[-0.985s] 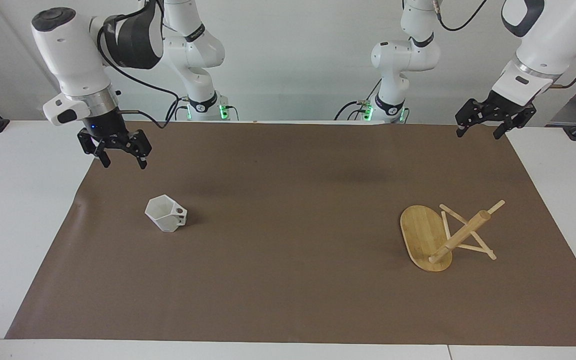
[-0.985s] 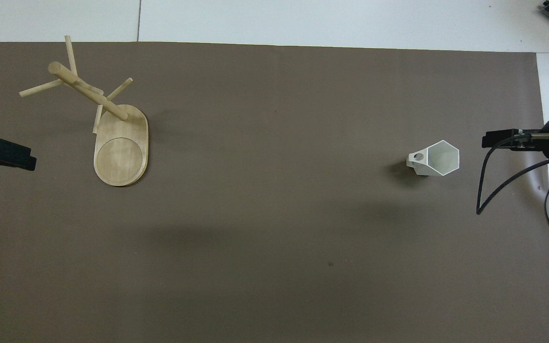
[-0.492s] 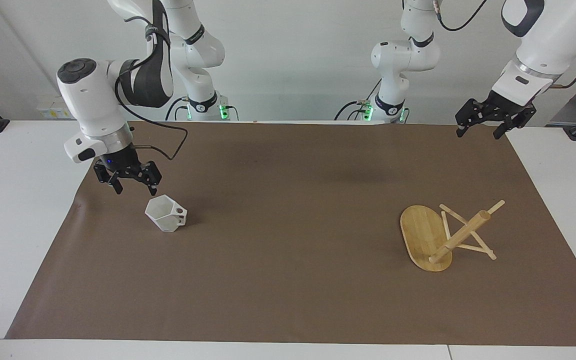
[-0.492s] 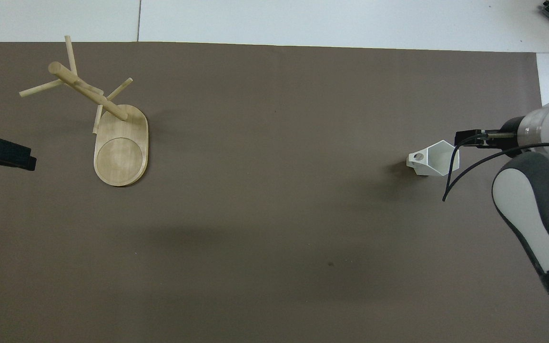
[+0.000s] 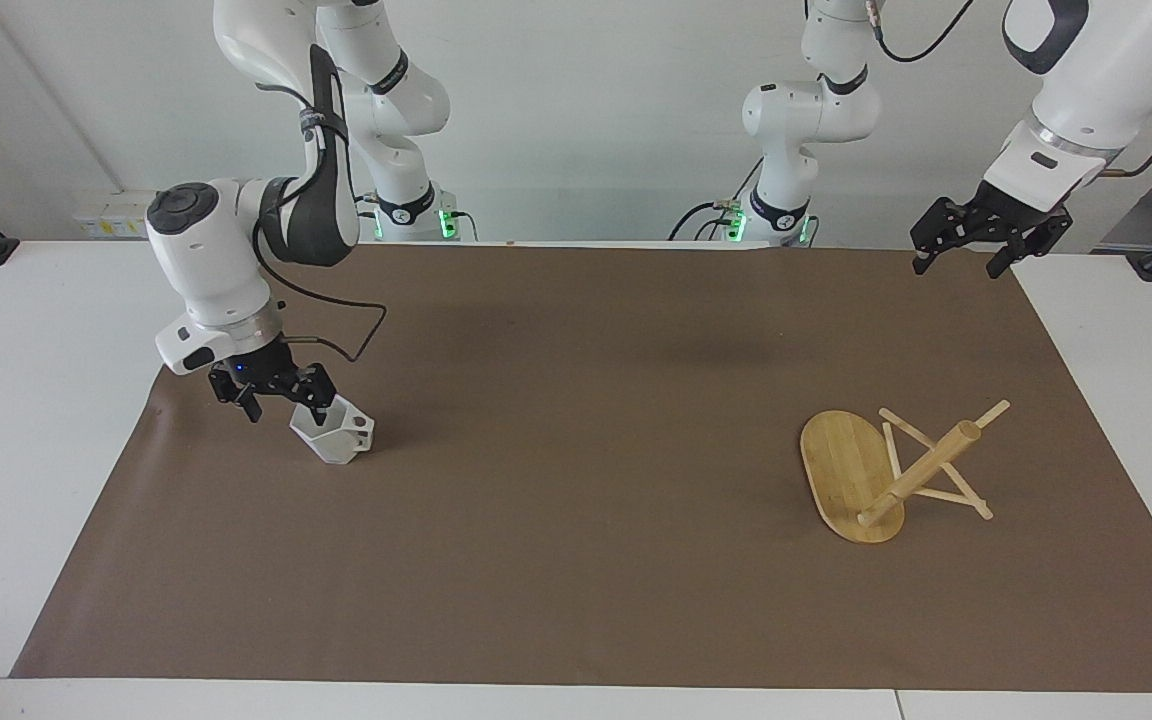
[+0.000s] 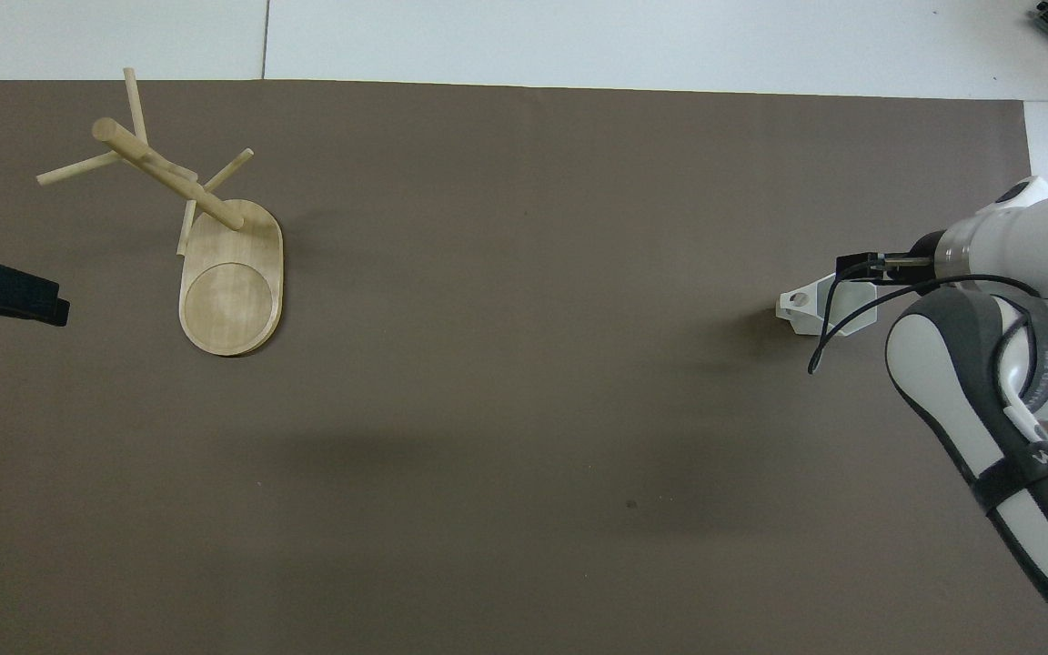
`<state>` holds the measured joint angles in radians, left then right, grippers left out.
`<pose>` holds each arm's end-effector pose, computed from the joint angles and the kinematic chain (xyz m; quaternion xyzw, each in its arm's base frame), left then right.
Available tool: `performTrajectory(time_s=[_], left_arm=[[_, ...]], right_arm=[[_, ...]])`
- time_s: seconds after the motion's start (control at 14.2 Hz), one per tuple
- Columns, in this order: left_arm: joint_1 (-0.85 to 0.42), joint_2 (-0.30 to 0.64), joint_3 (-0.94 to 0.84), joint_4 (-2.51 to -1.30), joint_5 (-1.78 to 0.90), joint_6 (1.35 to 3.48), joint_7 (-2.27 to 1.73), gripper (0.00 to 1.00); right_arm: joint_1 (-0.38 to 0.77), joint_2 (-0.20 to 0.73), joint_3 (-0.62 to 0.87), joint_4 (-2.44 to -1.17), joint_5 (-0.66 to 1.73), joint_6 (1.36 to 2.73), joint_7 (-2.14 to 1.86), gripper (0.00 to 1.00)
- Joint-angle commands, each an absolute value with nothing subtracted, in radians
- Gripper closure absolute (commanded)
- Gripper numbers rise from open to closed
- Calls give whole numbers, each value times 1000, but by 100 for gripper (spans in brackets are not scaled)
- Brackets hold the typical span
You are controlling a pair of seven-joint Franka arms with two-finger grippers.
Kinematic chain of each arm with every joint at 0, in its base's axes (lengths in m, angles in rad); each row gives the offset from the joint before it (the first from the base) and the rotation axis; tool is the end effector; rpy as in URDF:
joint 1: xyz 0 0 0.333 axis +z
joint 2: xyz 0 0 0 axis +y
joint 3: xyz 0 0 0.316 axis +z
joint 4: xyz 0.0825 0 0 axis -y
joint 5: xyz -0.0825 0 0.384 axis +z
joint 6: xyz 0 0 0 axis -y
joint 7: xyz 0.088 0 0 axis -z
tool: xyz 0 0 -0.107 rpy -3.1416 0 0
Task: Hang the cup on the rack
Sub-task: 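Move the right gripper toward the white hexagonal cup, then close the right gripper on the white cup's rim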
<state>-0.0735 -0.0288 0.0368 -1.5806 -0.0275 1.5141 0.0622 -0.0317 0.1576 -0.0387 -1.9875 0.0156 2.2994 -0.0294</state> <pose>0.5392 -0.0226 0.6308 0.9985 -0.0500 -0.0187 0.0145 0.6003 -0.0413 0.4007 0.9967 -0.0247 0.0772 0.0007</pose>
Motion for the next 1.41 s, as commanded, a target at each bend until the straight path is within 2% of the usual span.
performTrajectory(time_s=[0.0,0.28,0.91,1.06,1.34], left_arm=[[-66,-37,31,-1591,-15,1503,54,0],[-66,-37,31,-1591,-15,1503,54,0],[-66,-37,31,-1591,-15,1503,54,0],[-66,-37,31,-1591,-15,1503,54,0],[-66,-37,31,-1591,-15,1503,54,0]], right_arm=[[-37,169,-34,-2002,9,2327,-95,0],[-37,187,-34,-2009,11,2370,-95,0],[-37,189,-34,-2026,11,2387,-89,13],[-37,189,-34,-2028,11,2387,-89,17],[-37,184,-32,-2048,11,2391,-89,31]])
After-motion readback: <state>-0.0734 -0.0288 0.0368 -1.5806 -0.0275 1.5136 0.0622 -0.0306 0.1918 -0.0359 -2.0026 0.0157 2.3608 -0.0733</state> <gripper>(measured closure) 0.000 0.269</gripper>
